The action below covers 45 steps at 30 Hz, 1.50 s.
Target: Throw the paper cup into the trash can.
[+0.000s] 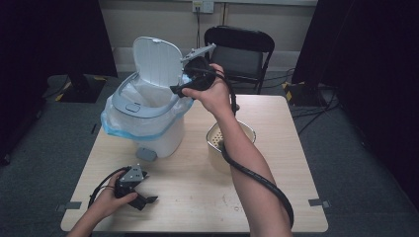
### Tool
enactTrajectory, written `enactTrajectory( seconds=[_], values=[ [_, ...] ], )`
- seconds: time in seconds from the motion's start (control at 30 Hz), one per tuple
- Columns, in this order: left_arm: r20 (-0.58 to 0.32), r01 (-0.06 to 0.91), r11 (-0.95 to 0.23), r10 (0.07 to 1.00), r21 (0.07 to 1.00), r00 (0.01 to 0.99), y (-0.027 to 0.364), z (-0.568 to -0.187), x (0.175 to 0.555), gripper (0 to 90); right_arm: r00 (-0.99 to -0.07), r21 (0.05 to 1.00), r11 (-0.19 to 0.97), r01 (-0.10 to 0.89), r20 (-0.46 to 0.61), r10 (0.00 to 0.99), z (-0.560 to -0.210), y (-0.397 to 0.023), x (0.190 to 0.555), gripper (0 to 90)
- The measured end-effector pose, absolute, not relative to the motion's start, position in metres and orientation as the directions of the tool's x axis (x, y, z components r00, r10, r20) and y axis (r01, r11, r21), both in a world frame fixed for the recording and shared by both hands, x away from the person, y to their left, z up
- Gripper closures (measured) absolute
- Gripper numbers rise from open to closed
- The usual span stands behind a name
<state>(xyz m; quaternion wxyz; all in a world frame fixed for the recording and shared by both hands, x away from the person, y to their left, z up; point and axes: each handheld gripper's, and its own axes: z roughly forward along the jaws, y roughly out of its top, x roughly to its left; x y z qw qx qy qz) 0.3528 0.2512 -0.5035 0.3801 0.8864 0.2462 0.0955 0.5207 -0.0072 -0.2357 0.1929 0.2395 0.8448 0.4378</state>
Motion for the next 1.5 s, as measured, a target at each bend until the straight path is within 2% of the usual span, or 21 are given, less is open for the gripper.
enactTrajectory(
  seconds=[0.7,0.93,1.33,1.5],
  values=[
    [-0.011,0.359,-0.595,0.507,0.719,0.862,0.251,-0.503,0.353,0.0,-0.79,0.849,0.456,0.267,-0.078,0.608,-0.238,-0.003,0.55,26.8],
    [-0.011,0.359,-0.595,0.507,0.719,0.862,0.251,-0.503,0.353,0.0,-0.8,0.859,0.445,0.254,-0.072,0.595,-0.237,0.001,0.554,39.5],
    [-0.01,0.356,-0.601,0.501,0.715,0.865,0.252,-0.503,0.354,0.0,-0.795,0.875,0.419,0.243,-0.068,0.603,-0.235,0.003,0.555,43.4],
    [-0.009,0.356,-0.602,0.501,0.715,0.866,0.252,-0.503,0.354,0.0,-0.792,0.87,0.433,0.236,-0.085,0.604,-0.233,0.002,0.553,53.5]
  ],
)
